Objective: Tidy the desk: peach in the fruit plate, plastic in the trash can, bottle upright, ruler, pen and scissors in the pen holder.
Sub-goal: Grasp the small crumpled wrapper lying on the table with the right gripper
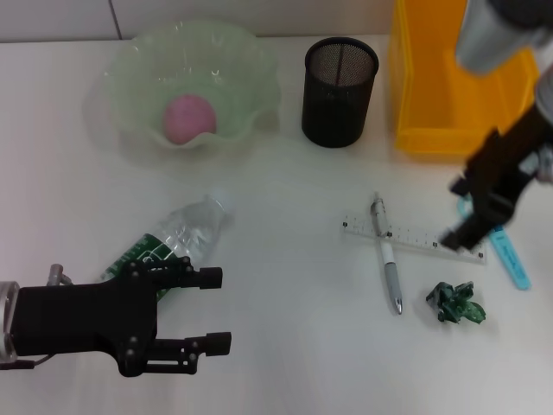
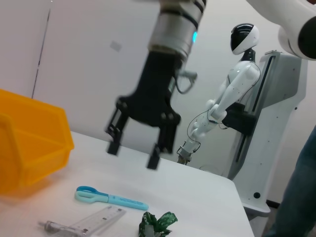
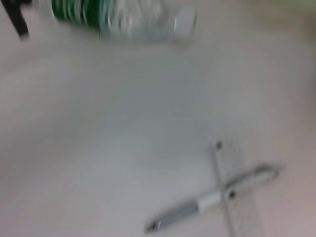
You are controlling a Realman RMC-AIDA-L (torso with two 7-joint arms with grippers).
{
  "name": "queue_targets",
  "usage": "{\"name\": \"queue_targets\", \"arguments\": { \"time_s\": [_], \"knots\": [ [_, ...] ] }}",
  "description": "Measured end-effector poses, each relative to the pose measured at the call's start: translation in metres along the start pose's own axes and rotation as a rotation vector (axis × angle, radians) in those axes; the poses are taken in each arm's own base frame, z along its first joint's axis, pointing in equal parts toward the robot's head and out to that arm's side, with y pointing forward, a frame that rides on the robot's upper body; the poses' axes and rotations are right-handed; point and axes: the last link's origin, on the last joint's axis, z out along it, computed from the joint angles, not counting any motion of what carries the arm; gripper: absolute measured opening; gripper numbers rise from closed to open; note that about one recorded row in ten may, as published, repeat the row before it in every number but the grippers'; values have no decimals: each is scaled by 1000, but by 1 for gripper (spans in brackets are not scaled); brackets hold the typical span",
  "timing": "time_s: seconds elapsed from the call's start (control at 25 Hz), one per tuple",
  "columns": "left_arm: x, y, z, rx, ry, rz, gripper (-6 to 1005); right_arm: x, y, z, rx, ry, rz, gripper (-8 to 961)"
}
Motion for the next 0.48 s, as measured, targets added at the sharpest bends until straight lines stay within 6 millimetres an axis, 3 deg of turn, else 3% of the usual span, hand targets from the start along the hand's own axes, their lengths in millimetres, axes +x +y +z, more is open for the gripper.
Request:
{"name": "queue_targets", "arguments": {
  "time_s": [0.16,0.48],
  "knots": [
    [-1,0,0,4,0,10,784,9,9,18,-20,93,-16,766],
    [0,0,0,5,2,15,785,22,19,36,-62,142,-22,765]
  ]
}}
